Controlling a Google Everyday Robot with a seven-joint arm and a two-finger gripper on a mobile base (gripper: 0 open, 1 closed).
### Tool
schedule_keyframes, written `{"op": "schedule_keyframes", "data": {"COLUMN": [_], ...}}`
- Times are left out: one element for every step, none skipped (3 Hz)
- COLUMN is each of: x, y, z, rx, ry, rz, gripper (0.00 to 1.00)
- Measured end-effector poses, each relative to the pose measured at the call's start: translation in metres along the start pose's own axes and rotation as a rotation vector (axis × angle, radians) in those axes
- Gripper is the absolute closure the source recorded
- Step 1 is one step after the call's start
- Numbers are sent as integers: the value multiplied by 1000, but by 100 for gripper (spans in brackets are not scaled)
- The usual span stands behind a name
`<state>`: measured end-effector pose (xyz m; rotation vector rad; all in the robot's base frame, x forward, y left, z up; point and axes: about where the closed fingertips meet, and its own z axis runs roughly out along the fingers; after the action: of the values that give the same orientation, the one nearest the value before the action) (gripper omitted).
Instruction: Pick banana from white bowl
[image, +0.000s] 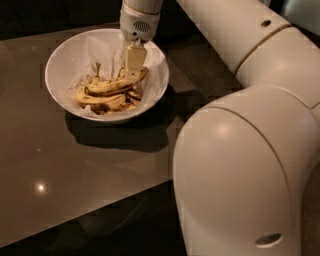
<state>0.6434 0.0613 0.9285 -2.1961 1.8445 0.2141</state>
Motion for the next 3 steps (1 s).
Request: {"op": "schedule_keyframes", "data": {"x": [-1,-1,1], "y": [2,4,8], "z": [11,20,29], "rx": [-23,-42,-65], "ry": [-4,-11,-16], "rz": [3,10,14], "gripper": [50,50,51]}}
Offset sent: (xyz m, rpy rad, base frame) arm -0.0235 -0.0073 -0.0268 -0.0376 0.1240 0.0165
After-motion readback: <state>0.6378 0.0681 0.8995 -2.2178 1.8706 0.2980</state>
